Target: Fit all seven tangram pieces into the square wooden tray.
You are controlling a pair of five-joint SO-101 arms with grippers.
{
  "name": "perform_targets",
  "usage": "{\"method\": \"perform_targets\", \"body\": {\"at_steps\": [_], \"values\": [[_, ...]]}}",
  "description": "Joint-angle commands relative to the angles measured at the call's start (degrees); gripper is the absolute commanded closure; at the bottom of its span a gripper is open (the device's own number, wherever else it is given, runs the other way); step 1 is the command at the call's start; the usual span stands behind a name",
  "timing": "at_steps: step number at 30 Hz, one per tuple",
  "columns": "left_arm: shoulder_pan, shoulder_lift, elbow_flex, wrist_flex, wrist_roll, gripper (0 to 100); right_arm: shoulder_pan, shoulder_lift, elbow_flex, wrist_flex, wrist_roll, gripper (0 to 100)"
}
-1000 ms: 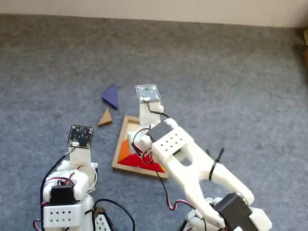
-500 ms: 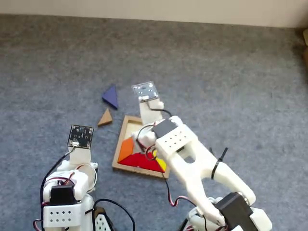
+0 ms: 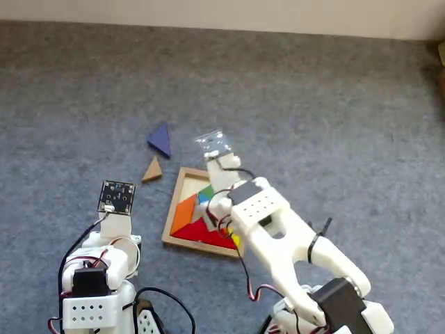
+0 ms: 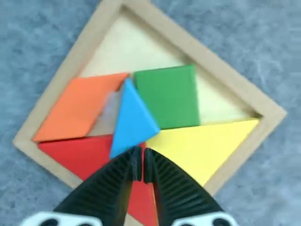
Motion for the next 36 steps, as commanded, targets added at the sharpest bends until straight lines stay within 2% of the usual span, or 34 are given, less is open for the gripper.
{"method": "perform_targets", "body": {"at_steps": [1,16,31,36], "values": [[-0.5,-2.2,1.2,0.4,0.4,99,-3.1,-2.6,0.0,-2.5,0.5,98.2],[-0.5,-2.2,1.2,0.4,0.4,99,-5.6,-3.0,0.1,-5.8,0.4,98.2],[-0.5,-2.2,1.2,0.4,0.4,99,-1.6,-3.7,0.1,-5.8,0.4,98.2],[-0.5,-2.2,1.2,0.4,0.4,99,2.5,-12.6,3.6,-4.4,0.4,98.3]]}}
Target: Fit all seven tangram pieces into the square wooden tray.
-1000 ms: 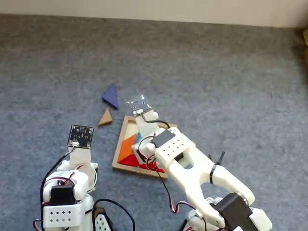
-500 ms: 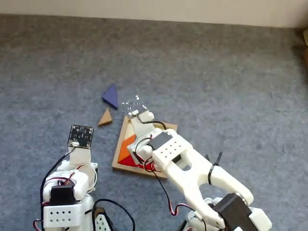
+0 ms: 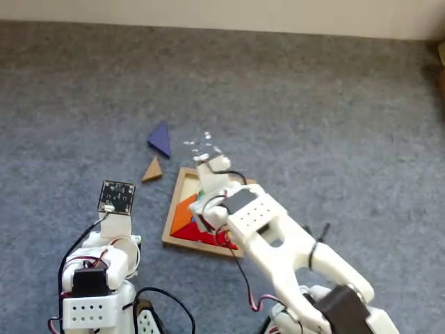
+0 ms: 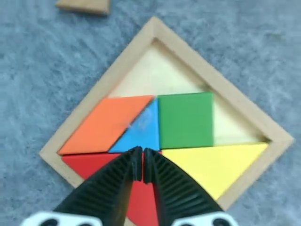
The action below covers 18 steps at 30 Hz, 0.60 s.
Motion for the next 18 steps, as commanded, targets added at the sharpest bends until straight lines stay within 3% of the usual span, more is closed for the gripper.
{"method": "perform_targets", "body": {"at_steps": [1,18], "values": [[-0.5,-2.2,1.2,0.4,0.4,99,4.4,-9.9,2.4,0.3,0.4,98.3],[-0.5,-2.2,1.2,0.4,0.4,99,15.3,-45.0,19.5,-2.8,0.4,98.2]]}}
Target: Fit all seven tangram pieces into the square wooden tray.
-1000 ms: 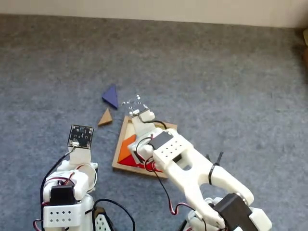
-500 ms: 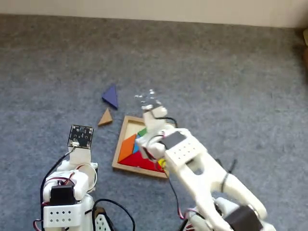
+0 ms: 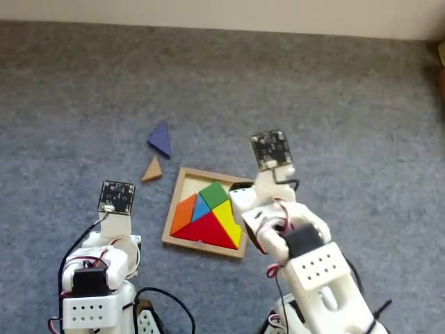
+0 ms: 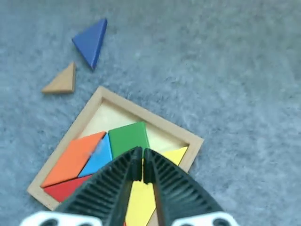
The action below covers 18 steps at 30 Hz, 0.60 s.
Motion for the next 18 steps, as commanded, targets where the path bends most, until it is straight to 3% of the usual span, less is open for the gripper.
{"method": "perform_targets", "body": {"at_steps": [1,8,18], "values": [[-0.5,-2.2,1.2,0.4,0.4,99,3.1,-7.4,3.4,-4.3,0.4,98.2],[-0.5,-2.2,1.2,0.4,0.4,99,5.8,-23.8,17.5,-16.4,0.5,98.2],[-0.5,-2.2,1.2,0.4,0.4,99,5.8,-45.7,27.8,-17.3,0.6,98.2]]}}
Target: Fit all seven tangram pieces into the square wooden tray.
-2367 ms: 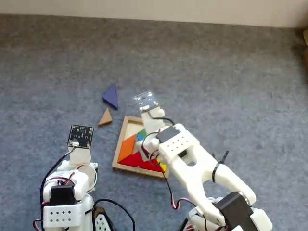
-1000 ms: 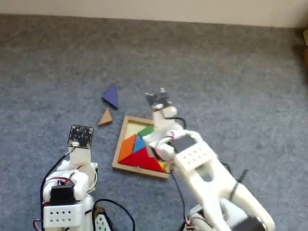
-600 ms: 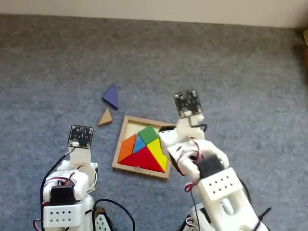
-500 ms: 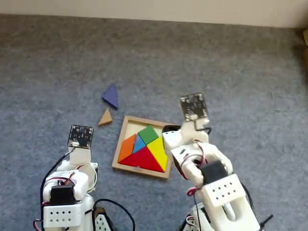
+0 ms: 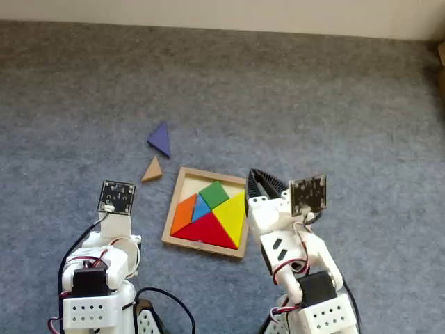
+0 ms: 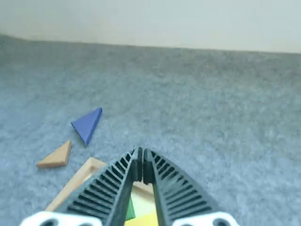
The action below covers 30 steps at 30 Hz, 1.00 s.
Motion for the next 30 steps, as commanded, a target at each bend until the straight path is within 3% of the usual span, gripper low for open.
{"method": "perform_targets", "body": {"at_steps": [1,10,19,30], "values": [[-0.5,-2.2,1.2,0.4,0.4,99,0.7,-6.7,0.7,-2.1,0.6,98.2],[-0.5,-2.2,1.2,0.4,0.4,99,6.8,-6.4,4.2,-2.0,0.6,98.2],[-0.5,-2.2,1.2,0.4,0.4,99,21.6,-6.4,11.0,3.3,0.4,98.1],[-0.5,-2.2,1.2,0.4,0.4,99,21.8,-6.4,10.9,25.2,0.4,98.1]]}}
